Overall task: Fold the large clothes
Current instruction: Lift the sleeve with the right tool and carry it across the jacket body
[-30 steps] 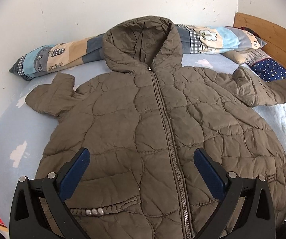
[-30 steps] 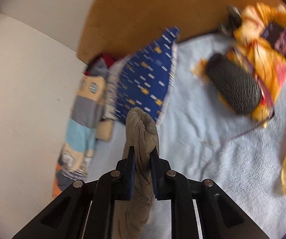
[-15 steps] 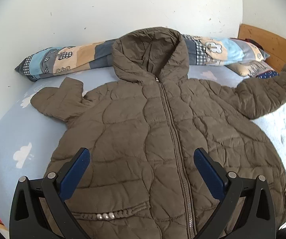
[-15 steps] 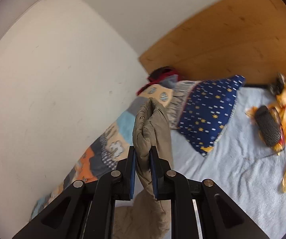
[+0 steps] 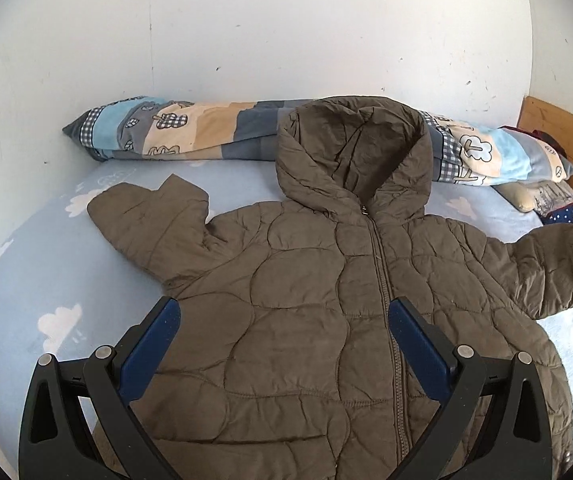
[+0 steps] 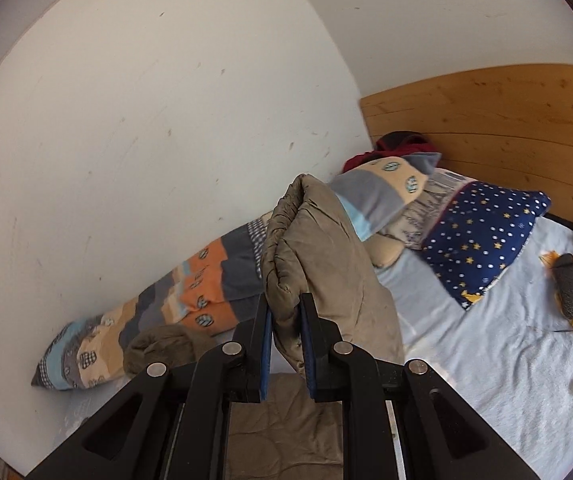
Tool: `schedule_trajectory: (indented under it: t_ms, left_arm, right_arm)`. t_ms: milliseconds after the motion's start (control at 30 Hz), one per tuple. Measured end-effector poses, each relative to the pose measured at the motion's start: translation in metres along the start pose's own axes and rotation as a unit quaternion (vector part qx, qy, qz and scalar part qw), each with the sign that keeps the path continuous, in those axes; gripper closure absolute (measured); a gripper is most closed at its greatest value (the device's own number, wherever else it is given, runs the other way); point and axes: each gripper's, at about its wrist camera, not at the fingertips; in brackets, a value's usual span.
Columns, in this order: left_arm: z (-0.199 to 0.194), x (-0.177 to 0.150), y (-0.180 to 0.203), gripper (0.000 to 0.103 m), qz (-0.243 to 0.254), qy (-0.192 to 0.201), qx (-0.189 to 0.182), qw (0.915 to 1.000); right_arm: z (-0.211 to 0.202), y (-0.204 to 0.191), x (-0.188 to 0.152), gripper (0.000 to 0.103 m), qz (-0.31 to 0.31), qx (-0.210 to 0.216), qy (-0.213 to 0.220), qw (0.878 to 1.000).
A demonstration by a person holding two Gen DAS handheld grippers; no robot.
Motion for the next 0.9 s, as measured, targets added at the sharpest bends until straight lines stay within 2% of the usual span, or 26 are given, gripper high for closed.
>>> schedule_trajectory:
  t_ms: [233,367,600,900]
  left_arm:
    - [-0.009,-0.007,-0.019,0.0,-0.007,0.002,0.018,0.9998]
    - [-0.007,-0.012,-0.033,0.0,-0.021,-0.009,0.023,0.9995]
    - [-0.007,-0.017,-0.062,0.0,-0.055,-0.02,0.032,0.9978]
    - [-0.007,-0.022,-0.08,0.0,-0.068,-0.029,0.039,0.9965]
  right_arm:
    - [0.018,-0.06,-0.026,0.089,-0.029,0.024,-0.027,0.999]
    - [0.036,-0.101,-0.063,0.089,-0.068,0.044,-0.059,0.995]
    - [0.093,-0.141,-0.165,0.089,-0.127,0.046,-0.148,0.98]
    - [0.162,-0.151,-0.304,0.089,-0.202,0.018,-0.252,0.946]
Point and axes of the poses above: each gripper's, at about its wrist camera, not at the fingertips, and z roughly the way its jaws point, y to its right, x to its top, and after that the axes turned 15 degrees about z, right-handed
